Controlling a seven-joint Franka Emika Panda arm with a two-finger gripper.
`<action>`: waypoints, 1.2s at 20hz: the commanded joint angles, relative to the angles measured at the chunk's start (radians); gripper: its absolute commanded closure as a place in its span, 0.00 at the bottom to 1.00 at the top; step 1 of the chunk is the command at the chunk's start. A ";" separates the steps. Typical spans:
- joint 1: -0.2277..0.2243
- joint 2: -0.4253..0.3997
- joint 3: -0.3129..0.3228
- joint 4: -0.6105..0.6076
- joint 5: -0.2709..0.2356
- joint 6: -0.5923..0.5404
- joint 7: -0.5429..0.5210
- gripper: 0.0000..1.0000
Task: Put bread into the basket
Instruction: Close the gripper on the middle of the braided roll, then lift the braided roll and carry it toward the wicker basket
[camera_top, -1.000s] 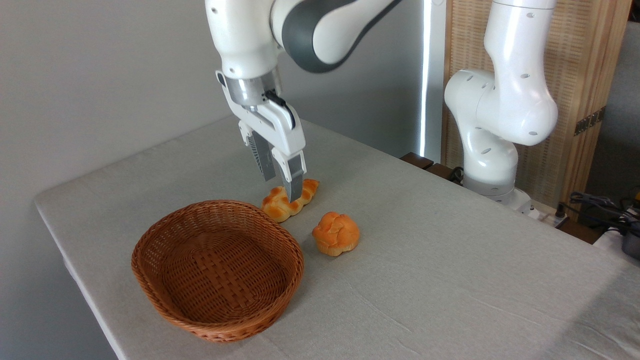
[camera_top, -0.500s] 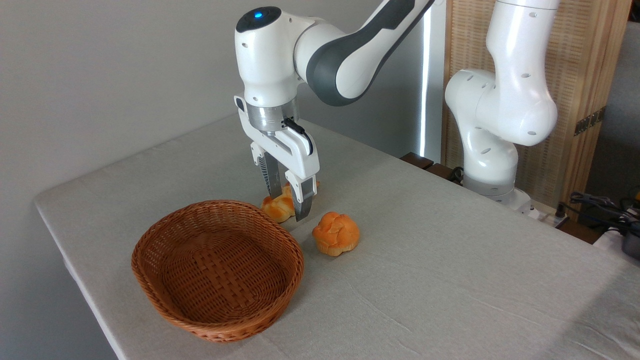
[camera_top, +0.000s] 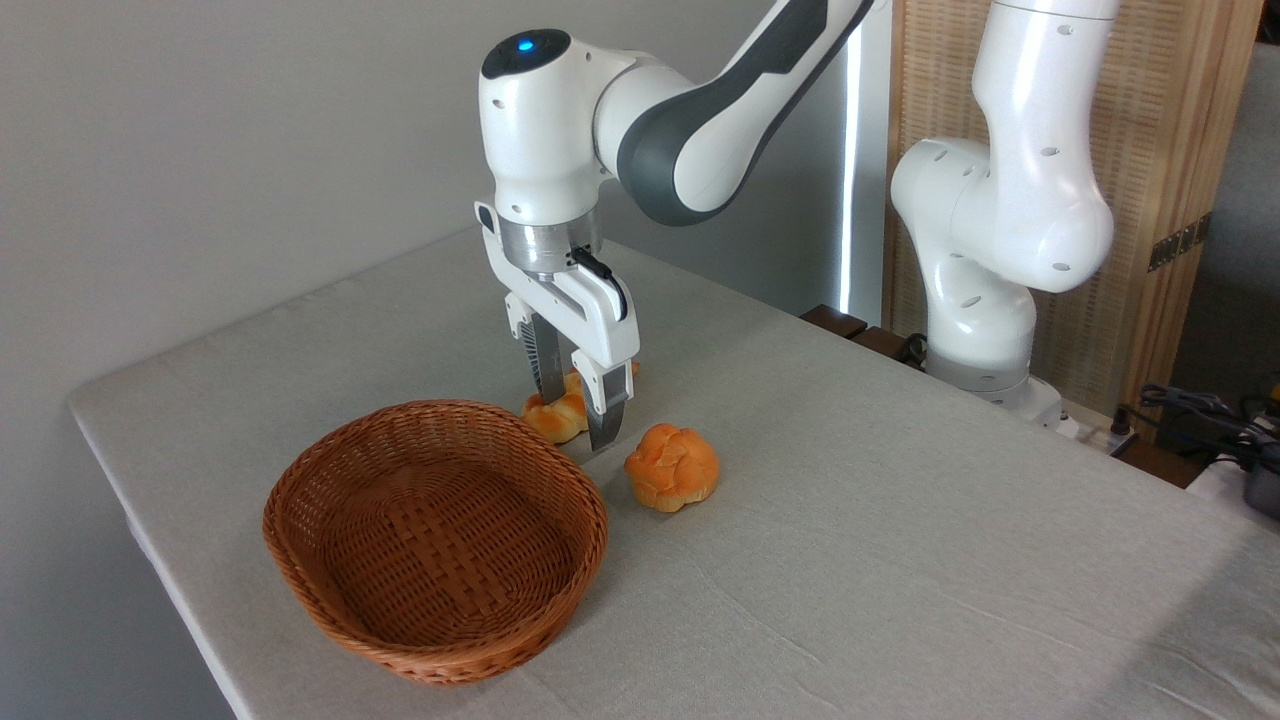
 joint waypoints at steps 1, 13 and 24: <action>-0.027 0.000 0.011 -0.018 -0.021 0.024 -0.015 0.74; -0.039 0.006 0.010 -0.007 -0.021 0.026 -0.009 0.86; -0.063 -0.006 0.023 0.168 -0.005 -0.304 0.113 1.00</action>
